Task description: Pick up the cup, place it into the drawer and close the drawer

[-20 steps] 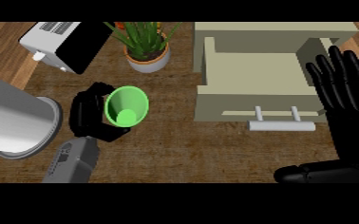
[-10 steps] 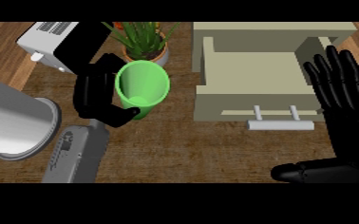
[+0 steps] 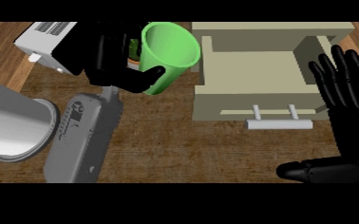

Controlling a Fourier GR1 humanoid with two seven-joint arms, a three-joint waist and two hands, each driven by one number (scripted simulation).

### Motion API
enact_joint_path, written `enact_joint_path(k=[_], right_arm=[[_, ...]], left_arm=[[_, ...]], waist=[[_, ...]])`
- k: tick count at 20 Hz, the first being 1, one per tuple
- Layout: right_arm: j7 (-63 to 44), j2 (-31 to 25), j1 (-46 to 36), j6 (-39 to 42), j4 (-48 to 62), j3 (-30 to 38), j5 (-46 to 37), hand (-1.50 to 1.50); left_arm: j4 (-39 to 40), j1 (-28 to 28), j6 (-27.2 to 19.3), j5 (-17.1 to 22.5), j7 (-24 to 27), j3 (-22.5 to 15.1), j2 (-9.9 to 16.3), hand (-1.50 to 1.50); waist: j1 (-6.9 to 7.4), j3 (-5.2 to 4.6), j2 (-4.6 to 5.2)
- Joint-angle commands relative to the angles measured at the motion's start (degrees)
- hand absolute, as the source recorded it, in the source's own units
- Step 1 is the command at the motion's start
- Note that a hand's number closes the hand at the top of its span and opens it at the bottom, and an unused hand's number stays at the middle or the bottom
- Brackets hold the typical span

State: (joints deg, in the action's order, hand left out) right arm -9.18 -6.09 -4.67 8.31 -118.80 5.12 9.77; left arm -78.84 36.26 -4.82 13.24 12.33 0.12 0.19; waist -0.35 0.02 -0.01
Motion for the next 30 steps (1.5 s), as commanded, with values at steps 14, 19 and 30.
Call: enact_joint_path(k=[14,19,30], right_arm=[[1.16,-0.34,-1.22,0.60,1.96,1.17,0.21,-1.50],[-0.67,-0.03,-1.76,0.09,1.31,0.59,0.66,-1.50],[5.59,2.30,0.48,0.86,4.20,-2.74,-3.31,-1.50]], left_arm=[[24.16,20.99,-9.47,-0.62,0.73,-4.21,-0.19,1.50],[32.37,28.43,-14.50,4.17,1.51,-6.51,-0.19,1.50],[46.20,35.26,-18.57,15.58,6.49,-17.51,-0.19,1.50]], waist=[[-0.47,-0.01,0.21],[-1.17,-0.01,0.31],[-2.63,0.04,0.63]])
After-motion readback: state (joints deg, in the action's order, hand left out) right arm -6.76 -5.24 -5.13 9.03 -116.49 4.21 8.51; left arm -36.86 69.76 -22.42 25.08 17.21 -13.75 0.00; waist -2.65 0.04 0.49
